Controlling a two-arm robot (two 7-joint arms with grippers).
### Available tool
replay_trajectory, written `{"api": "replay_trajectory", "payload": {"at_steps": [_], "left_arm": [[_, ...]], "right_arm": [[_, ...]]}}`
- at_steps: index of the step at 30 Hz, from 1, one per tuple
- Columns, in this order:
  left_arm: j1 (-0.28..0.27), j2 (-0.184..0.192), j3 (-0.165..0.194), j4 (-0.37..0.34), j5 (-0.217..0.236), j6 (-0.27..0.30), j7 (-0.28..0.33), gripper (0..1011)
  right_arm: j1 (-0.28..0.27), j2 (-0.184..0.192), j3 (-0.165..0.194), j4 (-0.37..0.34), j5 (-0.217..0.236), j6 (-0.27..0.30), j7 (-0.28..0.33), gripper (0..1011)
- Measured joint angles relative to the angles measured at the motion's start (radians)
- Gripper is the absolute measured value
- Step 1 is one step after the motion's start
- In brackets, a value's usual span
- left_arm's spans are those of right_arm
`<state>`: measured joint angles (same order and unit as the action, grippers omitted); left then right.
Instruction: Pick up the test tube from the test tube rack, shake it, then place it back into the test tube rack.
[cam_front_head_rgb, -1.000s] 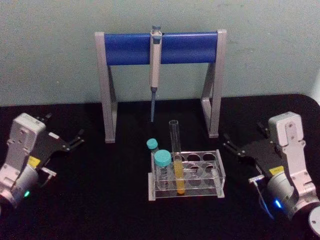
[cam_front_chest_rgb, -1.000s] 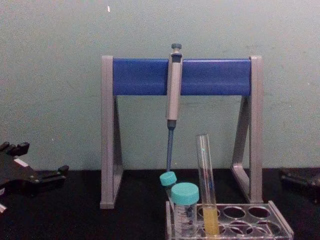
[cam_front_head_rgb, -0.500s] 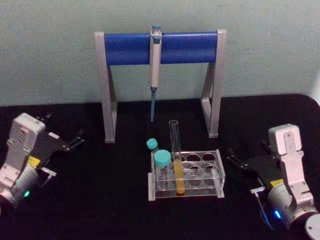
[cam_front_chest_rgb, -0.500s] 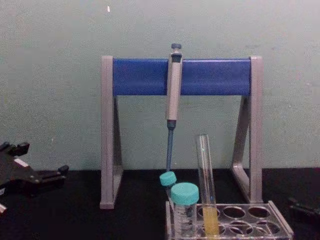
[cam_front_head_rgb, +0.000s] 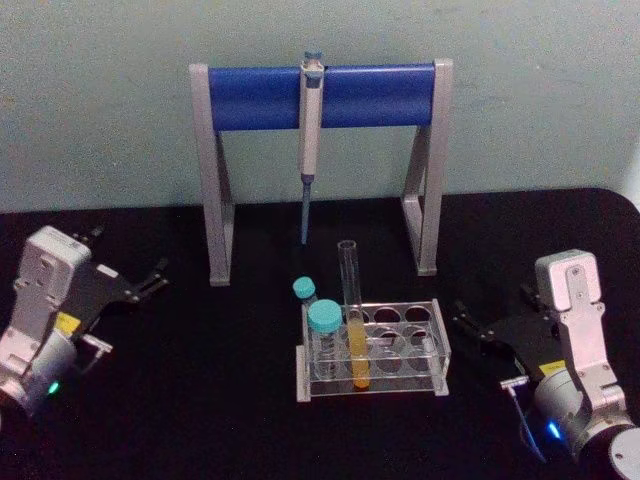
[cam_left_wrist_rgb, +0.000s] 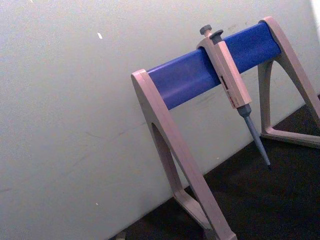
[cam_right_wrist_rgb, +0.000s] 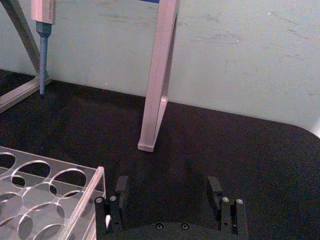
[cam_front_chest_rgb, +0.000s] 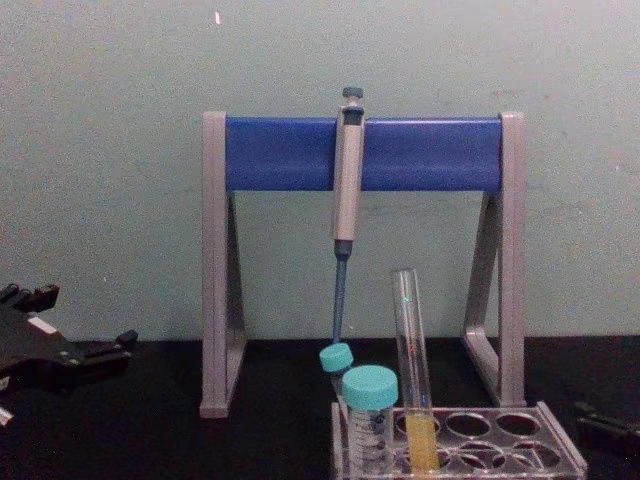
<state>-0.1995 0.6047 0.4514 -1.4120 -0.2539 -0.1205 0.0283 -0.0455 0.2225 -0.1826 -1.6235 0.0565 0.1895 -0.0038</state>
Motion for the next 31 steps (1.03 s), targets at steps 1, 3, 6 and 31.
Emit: {"api": "replay_trajectory", "payload": {"at_steps": [1, 3, 6, 31], "left_arm": [[0.0, 0.0, 0.0, 0.0, 0.0, 0.0, 0.0, 1001], [0.0, 0.0, 0.0, 0.0, 0.0, 0.0, 0.0, 1001], [0.0, 0.0, 0.0, 0.0, 0.0, 0.0, 0.0, 1001], [0.0, 0.0, 0.0, 0.0, 0.0, 0.0, 0.0, 1001]], "right_arm": [[0.0, 0.0, 0.0, 0.0, 0.0, 0.0, 0.0, 1000], [0.0, 0.0, 0.0, 0.0, 0.0, -0.001, 0.0, 1000], [0.0, 0.001, -0.001, 0.0, 0.0, -0.001, -0.001, 1000], [0.0, 0.002, -0.002, -0.002, 0.001, -0.004, -0.002, 1000]]}}
